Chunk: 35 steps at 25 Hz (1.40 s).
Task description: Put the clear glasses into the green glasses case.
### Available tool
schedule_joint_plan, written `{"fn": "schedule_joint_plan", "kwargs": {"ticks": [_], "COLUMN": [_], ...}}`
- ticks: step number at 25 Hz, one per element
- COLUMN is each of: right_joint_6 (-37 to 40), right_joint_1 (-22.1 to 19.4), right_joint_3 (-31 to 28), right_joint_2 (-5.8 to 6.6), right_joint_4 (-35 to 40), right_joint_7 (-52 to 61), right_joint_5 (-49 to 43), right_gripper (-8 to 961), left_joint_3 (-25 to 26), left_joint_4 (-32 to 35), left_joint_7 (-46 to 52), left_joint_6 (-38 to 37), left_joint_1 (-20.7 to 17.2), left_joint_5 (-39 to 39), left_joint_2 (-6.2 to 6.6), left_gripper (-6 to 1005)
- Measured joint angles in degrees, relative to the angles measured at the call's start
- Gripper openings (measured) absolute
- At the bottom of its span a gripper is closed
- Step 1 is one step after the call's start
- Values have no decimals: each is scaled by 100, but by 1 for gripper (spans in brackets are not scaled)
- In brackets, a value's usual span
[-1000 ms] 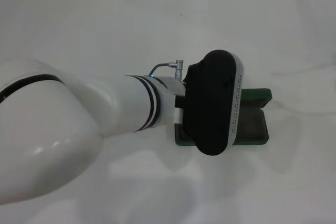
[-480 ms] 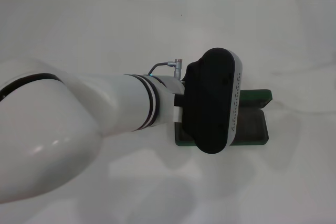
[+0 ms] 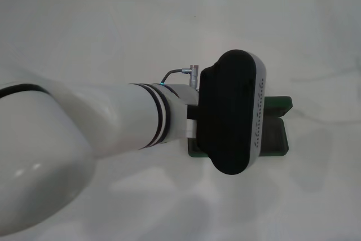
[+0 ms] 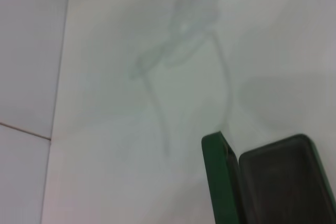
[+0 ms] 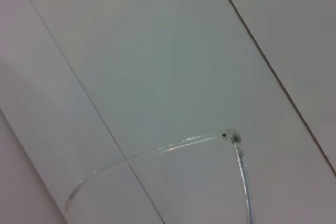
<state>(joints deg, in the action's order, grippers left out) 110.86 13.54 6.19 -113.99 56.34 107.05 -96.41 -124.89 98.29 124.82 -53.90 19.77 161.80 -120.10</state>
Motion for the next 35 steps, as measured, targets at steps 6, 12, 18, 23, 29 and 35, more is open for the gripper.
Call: {"fn": "schedule_joint_plan", "kwargs": {"ticks": [6,12,18,23,29,35], "right_joint_6": [1,112,417,425,272,216], "right_joint_1": [36,55,31,119,262,595], "right_joint_3": [47,438,533,683,1034,1581], "right_joint_2": [2,31,51,74,173,148], "right_joint_4": [-131,-305,-308,-330,-819,-1325], "right_joint_7": [-267,-965,-1656,-2079,-2425,-2700], "right_joint_5": [-57,-93,-135,-155,-170,-220], "right_gripper": [82,82,81,81,82,82], "left_joint_3": [12,329,1299,2480,3446,4067], "left_joint_4": [826,1743,1770,1740,1589,1192], "left_joint_7": [90,204,294,-249,-860,-1226], "left_joint_6": [-86,-87,-160,-539,-1107,-1889], "left_joint_1": [-413,-781,-551,-650,-749,-659], "left_joint_5": [-10,-119,-1689,-3355,-5041,-6544], "left_joint_2": [5,2,21,26,29,31], "left_gripper": [388,386,385,383,374,352]}}
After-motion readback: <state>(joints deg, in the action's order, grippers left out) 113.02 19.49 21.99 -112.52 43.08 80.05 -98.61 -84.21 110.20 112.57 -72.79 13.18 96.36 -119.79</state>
